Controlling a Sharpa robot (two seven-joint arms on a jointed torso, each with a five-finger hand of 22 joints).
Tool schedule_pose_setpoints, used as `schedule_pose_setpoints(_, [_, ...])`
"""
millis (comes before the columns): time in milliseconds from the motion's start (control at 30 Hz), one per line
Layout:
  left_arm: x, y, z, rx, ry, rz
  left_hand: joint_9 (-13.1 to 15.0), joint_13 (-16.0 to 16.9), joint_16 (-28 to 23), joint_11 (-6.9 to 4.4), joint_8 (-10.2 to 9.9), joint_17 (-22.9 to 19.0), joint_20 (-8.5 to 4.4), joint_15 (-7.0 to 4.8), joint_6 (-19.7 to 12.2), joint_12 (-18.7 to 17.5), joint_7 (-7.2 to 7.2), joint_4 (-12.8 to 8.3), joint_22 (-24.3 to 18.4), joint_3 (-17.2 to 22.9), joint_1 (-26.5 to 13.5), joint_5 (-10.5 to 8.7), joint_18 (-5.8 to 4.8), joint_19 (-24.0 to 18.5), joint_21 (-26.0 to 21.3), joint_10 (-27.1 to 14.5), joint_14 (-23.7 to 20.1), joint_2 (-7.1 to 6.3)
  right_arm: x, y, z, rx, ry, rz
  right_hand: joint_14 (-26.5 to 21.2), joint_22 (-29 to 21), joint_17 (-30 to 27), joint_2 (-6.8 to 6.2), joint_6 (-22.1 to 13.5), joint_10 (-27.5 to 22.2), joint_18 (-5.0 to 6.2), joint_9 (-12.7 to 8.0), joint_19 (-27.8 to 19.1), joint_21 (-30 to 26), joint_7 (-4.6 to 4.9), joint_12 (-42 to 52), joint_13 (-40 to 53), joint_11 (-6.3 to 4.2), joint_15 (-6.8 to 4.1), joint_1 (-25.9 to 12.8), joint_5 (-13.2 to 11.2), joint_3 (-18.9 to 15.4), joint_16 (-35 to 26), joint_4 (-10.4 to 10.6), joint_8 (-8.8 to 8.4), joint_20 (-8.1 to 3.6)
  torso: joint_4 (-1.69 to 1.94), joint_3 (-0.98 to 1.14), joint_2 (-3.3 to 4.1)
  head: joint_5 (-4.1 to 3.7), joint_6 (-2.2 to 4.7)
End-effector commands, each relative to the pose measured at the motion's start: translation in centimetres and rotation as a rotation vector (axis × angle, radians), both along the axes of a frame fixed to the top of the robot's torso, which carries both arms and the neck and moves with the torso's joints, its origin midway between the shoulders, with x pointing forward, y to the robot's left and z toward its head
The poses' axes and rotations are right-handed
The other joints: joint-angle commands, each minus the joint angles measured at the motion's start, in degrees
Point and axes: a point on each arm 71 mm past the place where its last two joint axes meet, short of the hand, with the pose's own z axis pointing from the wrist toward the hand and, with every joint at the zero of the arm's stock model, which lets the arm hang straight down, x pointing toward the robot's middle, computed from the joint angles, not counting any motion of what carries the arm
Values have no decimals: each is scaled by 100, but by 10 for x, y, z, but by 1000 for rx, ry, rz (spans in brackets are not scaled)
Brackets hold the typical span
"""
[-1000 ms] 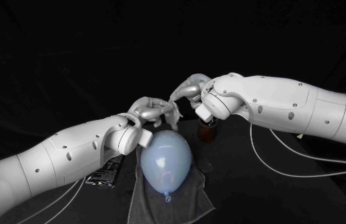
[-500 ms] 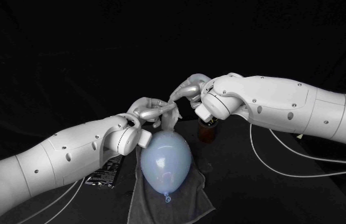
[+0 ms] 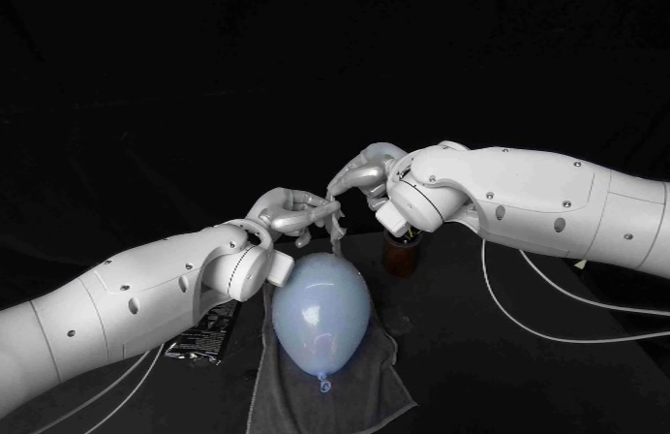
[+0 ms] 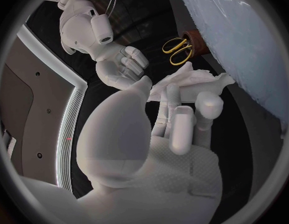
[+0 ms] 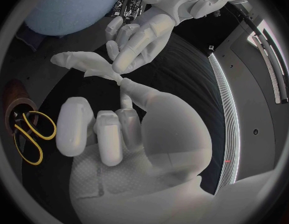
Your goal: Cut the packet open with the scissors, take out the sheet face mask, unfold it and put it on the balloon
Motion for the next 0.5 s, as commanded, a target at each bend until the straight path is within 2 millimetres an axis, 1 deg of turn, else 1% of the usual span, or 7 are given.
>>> schedule_pose_setpoints(33, [0,-2,3,-2,-32,3,5,17,42,-41,25,13,-4,-5,27,42,-30,23,9,-67,18,-14,-55,37,32,33,52,-31,0,2,1,-5,-18,10,608,1015,1509,73,31,297,-25,205,35,2,2,10,1051,-5,-35,-4,27,33,24,11,138,1,-4,4,1,12,-1])
schedule_pose_setpoints(267, [0,-4,4,3,-41,9,-5,33,45,-39,29,21,-12,-7,0,78,-26,69,16,-159,-10,-14,-58,43,36,24,57,-68,-1,4,0,-4,-16,15,608,1015,1509,71,27,297,-25,208,35,-2,2,7,1048,-5,-36,-17,26,51,24,3,147,0,-1,4,3,14,6])
schedule_pose_setpoints(333, [0,-4,4,3,-45,10,-7,39,47,-43,36,27,-14,-9,-2,94,-29,72,22,-157,29,-13,-59,47,40,24,60,-30,-1,4,0,-4,-16,16,608,1015,1509,71,27,297,-25,208,35,-2,2,7,1048,-5,-36,-17,26,51,24,3,147,0,-3,3,2,9,9])
schedule_pose_setpoints(400, [0,-5,4,1,-49,11,-8,45,50,-58,58,35,-19,-19,19,116,-43,64,36,-104,140,-12,-61,58,48,29,66,95,-2,5,0,-3,-16,17,608,1015,1509,71,27,297,-25,208,35,-2,2,7,1048,-5,-36,-17,26,51,24,3,147,0,-2,2,2,6,7])
schedule_pose_setpoints(433, [0,-5,4,-1,-51,12,-5,45,52,-78,79,43,-24,-31,53,123,-65,44,38,-22,248,-11,-61,60,50,35,71,222,-2,5,0,-3,-15,17,608,1015,1509,71,27,297,-25,208,35,-2,2,7,1048,-5,-36,-17,26,51,24,3,147,0,-1,2,1,6,7])
schedule_pose_setpoints(467, [0,-5,4,-3,-52,12,-4,43,52,-92,92,42,-29,-42,79,124,-79,33,47,38,315,-11,-62,67,55,37,71,309,-2,5,0,-3,-15,17,608,1015,1509,71,27,297,-25,208,35,-2,2,7,1048,-5,-36,-17,26,51,24,3,147,0,-1,2,1,6,7])
schedule_pose_setpoints(500, [0,-5,5,-6,-53,13,-1,36,55,-120,118,55,-40,-64,131,119,-111,19,56,159,429,-11,-62,74,60,40,78,477,-2,5,0,-3,-15,16,608,1015,1509,71,27,297,-25,208,35,-2,2,7,1048,-5,-36,-17,26,51,24,3,147,0,2,2,1,2,4])
